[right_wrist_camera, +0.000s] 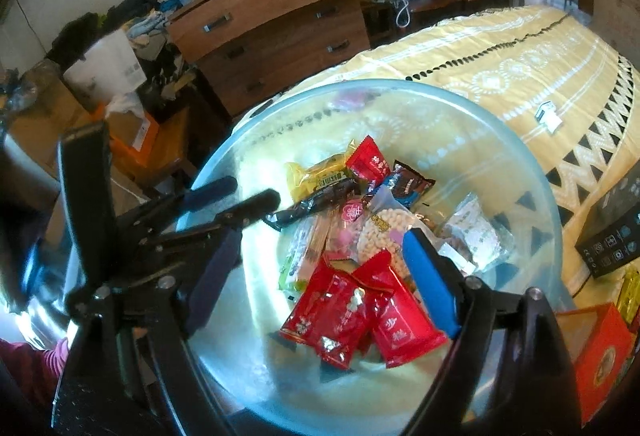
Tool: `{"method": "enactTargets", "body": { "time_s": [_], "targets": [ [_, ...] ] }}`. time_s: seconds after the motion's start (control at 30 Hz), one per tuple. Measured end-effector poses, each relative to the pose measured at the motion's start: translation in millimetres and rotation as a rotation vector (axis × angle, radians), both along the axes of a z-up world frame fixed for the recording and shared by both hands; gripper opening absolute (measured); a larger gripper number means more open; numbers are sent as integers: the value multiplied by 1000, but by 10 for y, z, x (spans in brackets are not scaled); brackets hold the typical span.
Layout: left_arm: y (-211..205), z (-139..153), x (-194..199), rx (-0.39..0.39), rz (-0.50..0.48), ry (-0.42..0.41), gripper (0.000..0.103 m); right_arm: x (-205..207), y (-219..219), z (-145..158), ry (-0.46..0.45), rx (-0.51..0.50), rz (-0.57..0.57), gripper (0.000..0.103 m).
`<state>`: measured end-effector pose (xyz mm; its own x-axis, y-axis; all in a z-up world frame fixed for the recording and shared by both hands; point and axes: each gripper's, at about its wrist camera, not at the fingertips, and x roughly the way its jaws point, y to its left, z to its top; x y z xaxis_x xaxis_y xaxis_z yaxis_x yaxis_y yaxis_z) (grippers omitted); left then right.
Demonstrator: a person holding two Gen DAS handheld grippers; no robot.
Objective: Organize snacks
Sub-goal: 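Move both open tools away from the bowl toward the snack pile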
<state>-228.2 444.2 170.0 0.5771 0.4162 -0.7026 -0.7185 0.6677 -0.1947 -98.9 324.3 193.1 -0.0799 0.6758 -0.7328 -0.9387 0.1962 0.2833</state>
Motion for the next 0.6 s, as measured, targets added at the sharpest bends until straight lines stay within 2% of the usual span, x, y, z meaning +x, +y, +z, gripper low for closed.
{"method": "enactTargets", "body": {
  "time_s": [0.17,0.33,0.47,0.6],
  "targets": [
    [-63,97,-60,18,14,-24,62,-53,-359,146,-32,76,-37,86],
    [-283,320,-46,74,-5,-60,62,-88,-1028,171,-39,156,-113,87],
    [-627,497,81,120,-77,-97,62,-49,-1649,-42,-2,152,-211,87],
    [-1146,571,320,168,-208,-109,63,87,-2319,-460,42,84,-344,87]
  ]
}}
